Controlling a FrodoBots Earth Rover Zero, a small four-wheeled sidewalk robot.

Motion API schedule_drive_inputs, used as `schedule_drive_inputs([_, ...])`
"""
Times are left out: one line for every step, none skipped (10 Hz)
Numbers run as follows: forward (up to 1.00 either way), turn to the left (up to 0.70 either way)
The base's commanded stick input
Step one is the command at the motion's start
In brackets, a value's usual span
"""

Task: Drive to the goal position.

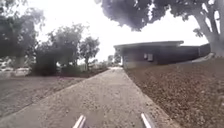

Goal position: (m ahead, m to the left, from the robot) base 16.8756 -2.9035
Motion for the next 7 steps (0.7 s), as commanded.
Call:
schedule_drive_inputs([1.0,0.0])
schedule_drive_inputs([1.0,0.0])
schedule_drive_inputs([1.0,0.0])
schedule_drive_inputs([1.0,0.0])
schedule_drive_inputs([1.0,0.0])
schedule_drive_inputs([1.0,0.0])
schedule_drive_inputs([1.0,0.0])
